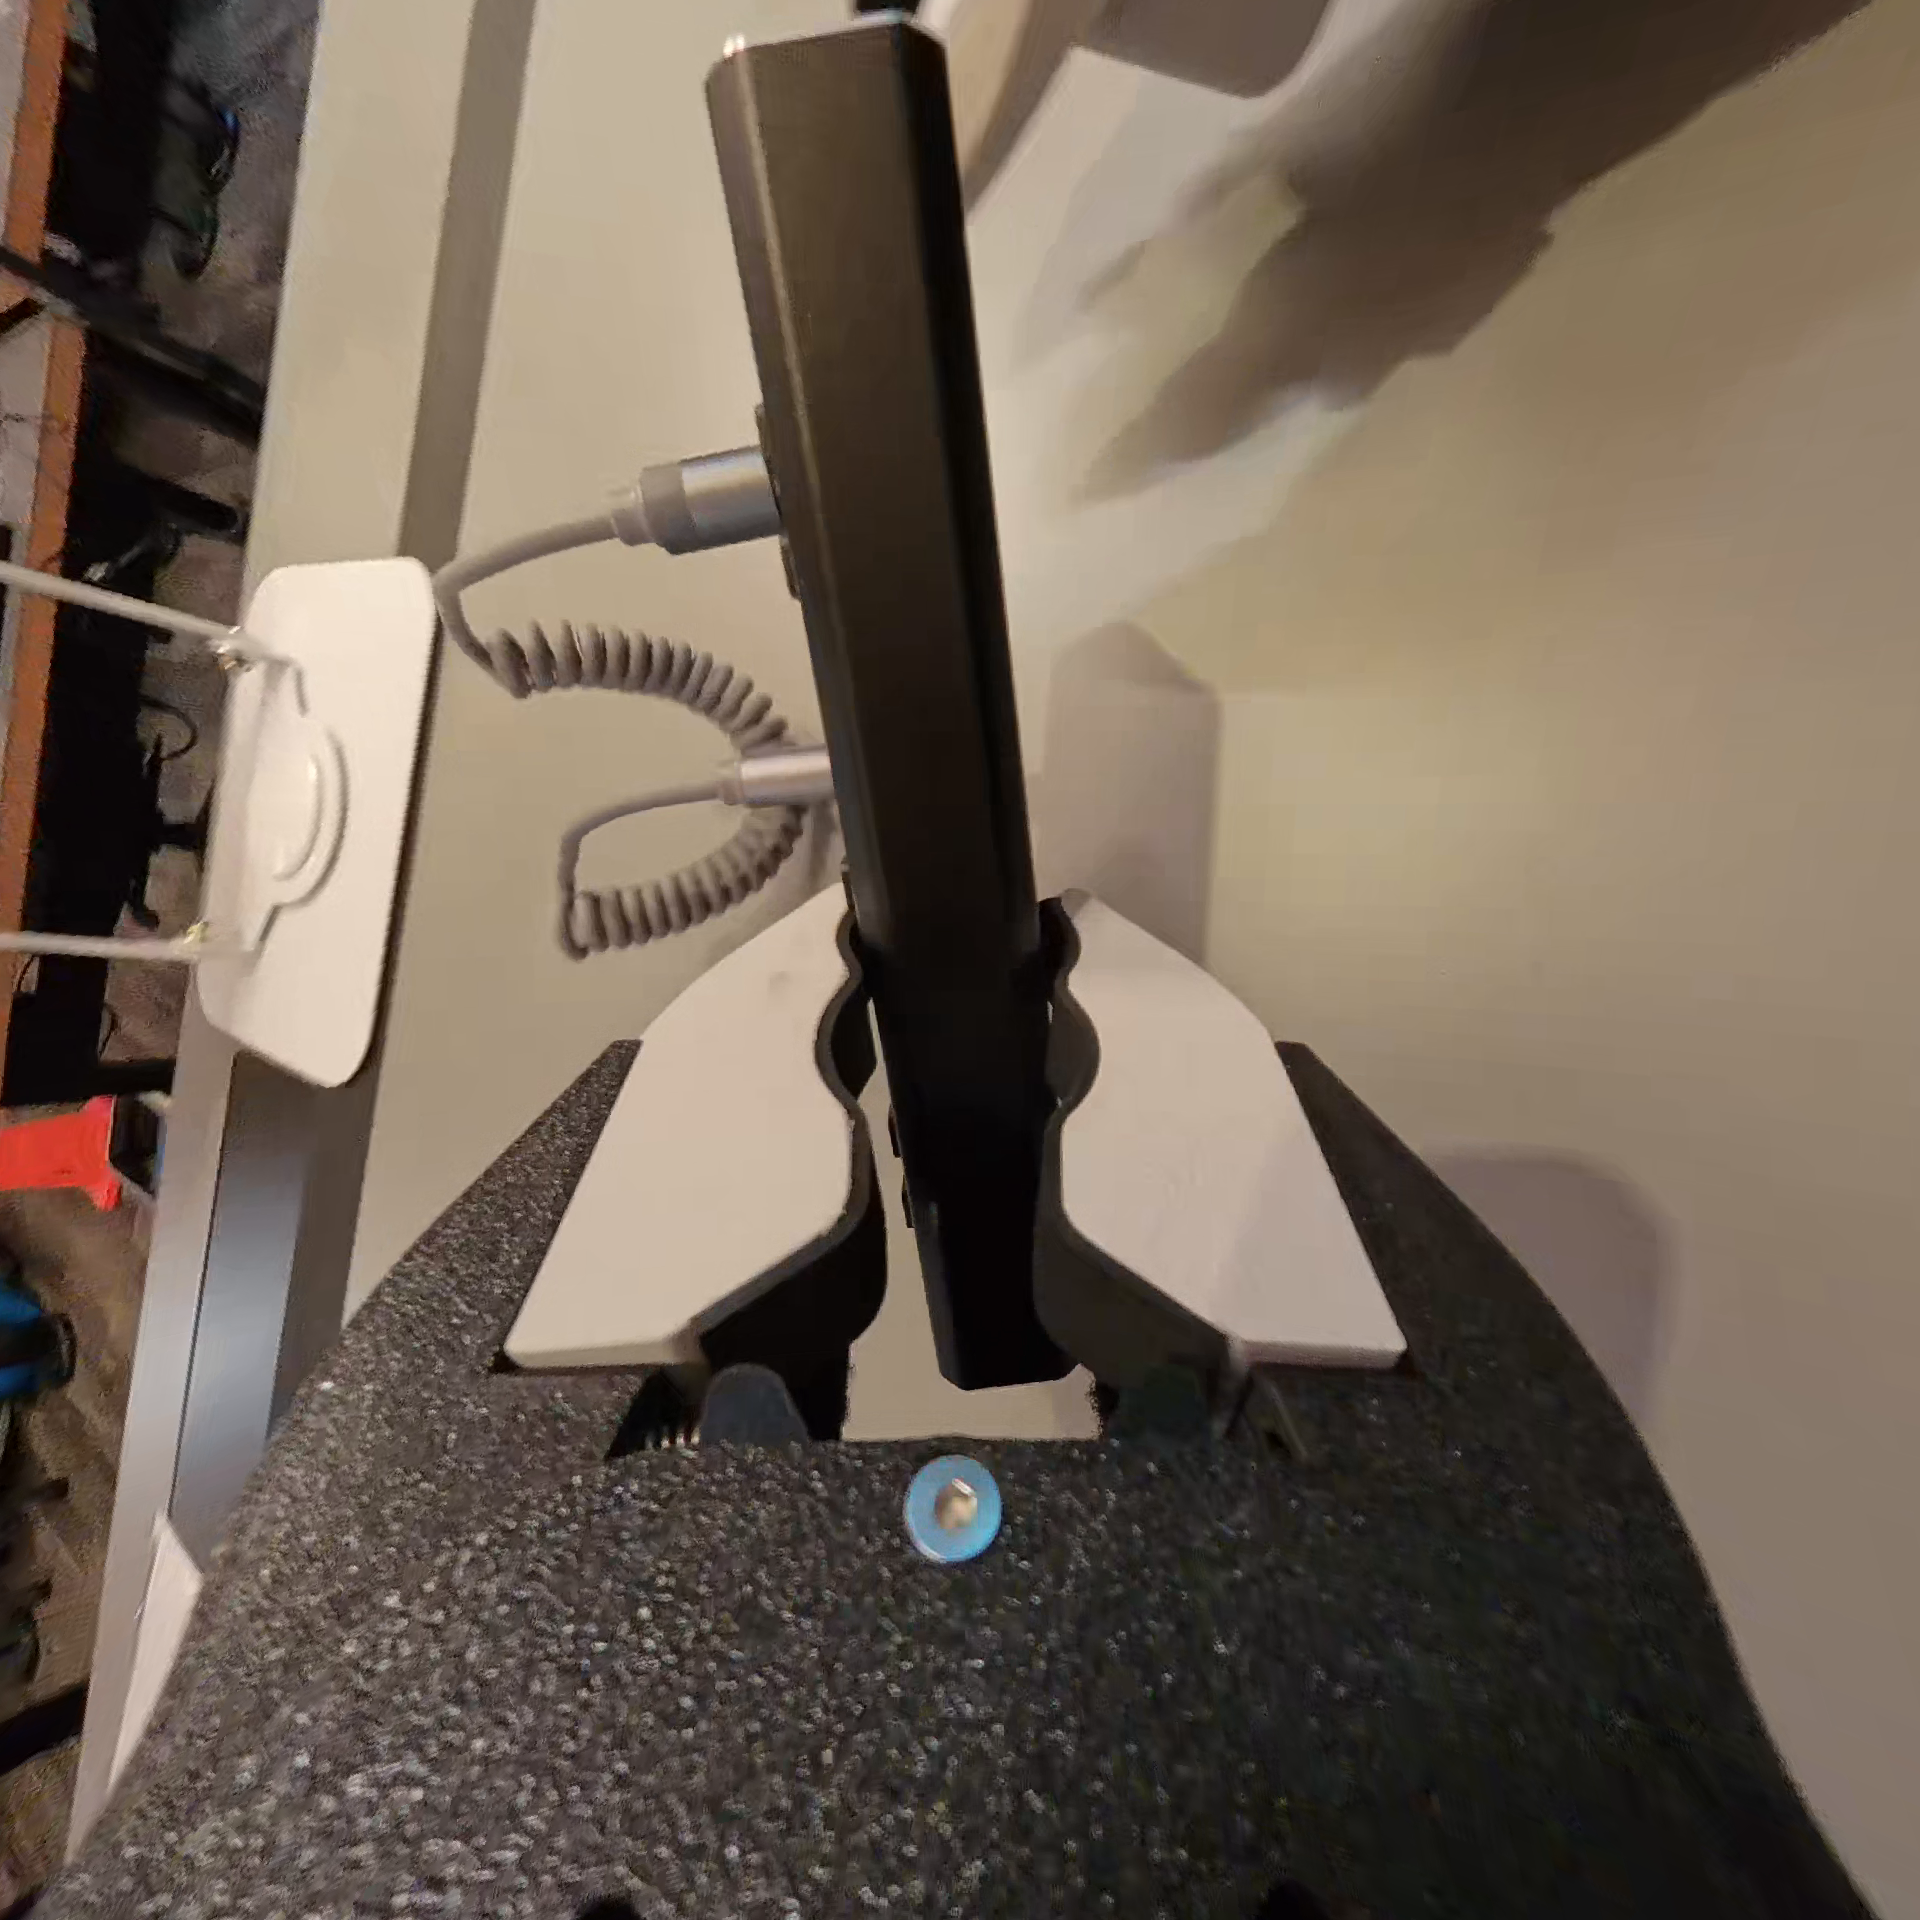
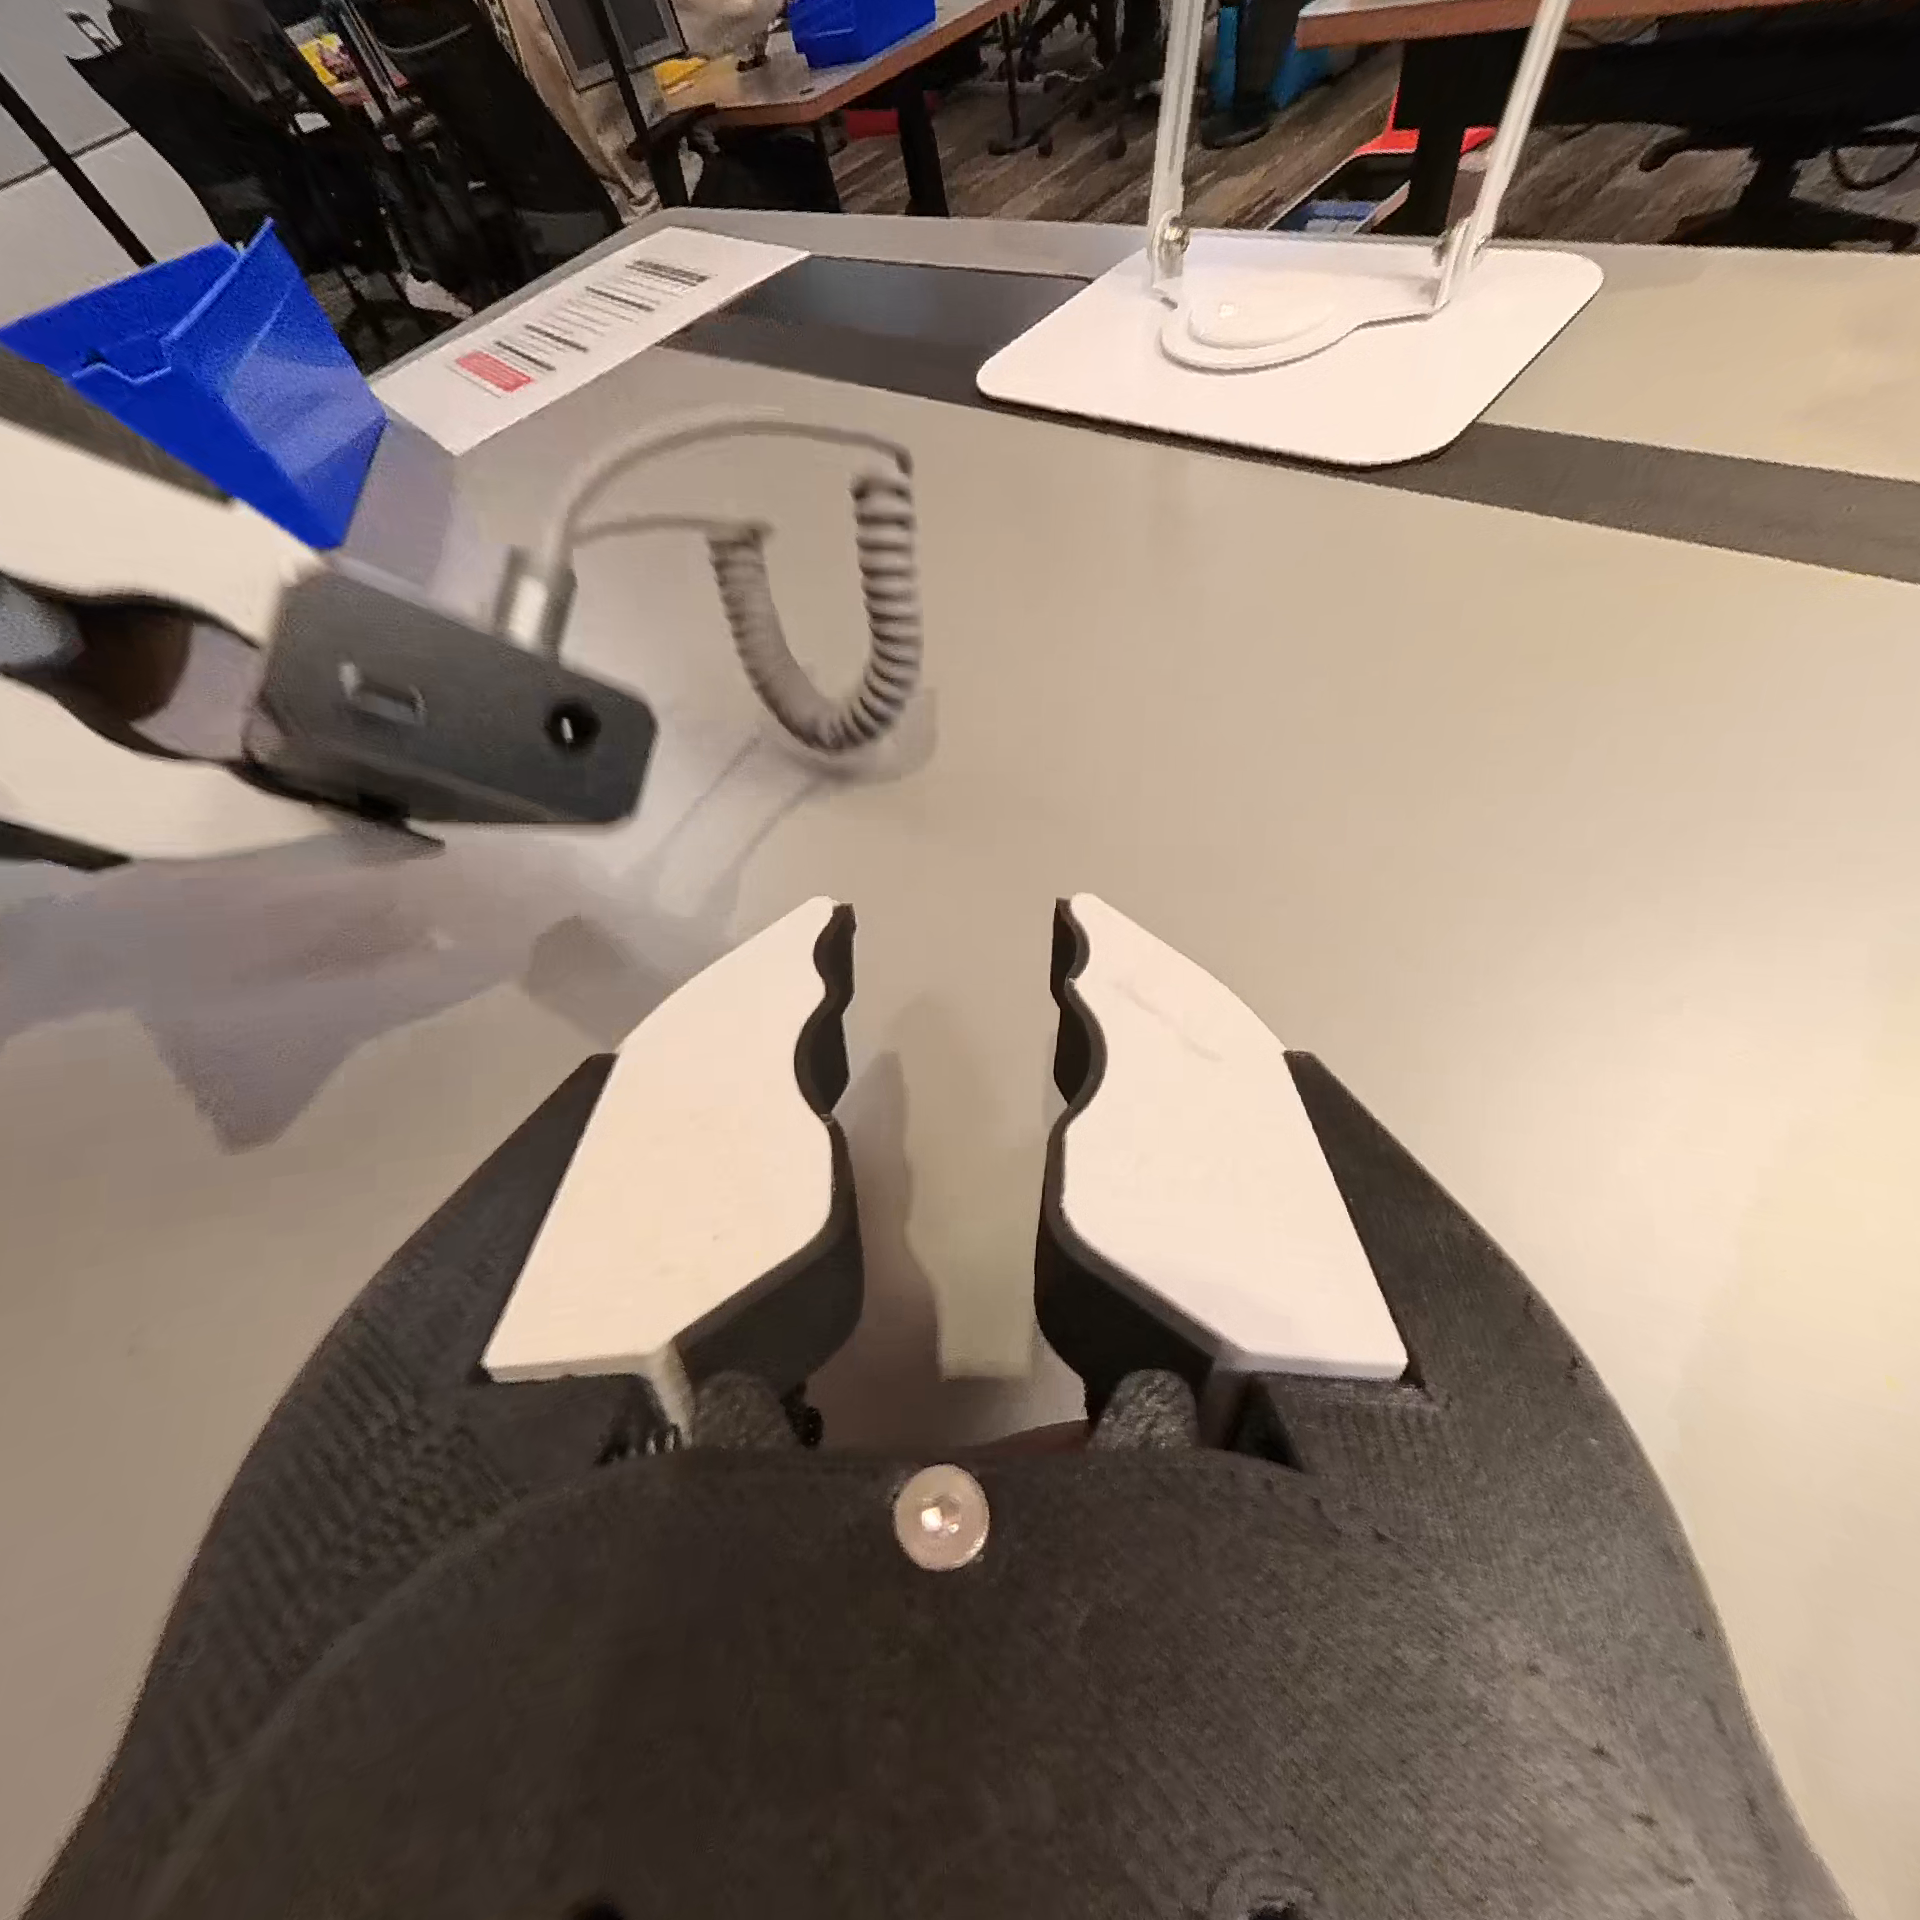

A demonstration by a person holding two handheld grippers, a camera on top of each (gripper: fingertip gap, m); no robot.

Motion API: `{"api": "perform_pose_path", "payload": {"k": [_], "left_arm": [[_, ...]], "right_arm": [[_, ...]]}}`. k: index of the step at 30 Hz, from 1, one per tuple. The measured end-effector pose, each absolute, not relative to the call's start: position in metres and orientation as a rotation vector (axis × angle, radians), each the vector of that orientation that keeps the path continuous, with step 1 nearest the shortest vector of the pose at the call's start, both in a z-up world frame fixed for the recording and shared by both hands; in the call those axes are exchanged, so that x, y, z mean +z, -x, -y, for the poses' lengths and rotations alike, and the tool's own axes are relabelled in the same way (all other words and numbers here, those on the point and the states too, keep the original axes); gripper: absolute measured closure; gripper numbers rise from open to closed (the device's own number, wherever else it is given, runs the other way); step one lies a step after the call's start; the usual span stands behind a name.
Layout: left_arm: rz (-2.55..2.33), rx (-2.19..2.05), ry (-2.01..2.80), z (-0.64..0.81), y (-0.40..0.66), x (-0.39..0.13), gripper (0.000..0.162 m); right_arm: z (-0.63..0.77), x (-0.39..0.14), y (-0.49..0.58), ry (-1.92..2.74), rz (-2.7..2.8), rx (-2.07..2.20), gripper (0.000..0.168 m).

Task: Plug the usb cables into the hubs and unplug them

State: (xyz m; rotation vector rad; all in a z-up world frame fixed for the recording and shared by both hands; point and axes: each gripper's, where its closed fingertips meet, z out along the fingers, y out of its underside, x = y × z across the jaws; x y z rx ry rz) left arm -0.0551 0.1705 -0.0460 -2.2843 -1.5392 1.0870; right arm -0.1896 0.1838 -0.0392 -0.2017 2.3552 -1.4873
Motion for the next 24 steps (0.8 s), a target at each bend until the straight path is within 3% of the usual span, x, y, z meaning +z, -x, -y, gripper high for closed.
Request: {"api": "perform_pose_path", "payload": {"k": [16, 24], "left_arm": [[1.178, 1.563, 2.750, -0.186, 0.062, -0.089, 0.132], [1.129, 1.634, 2.704, -0.194, 0.059, -0.087, 0.129]], "right_arm": [[-0.206, -0.038, 0.118, 0.372, -2.042, -1.131, 0.131], [-0.204, -0.063, 0.110, 0.458, -2.213, -1.068, 0.158]]}}
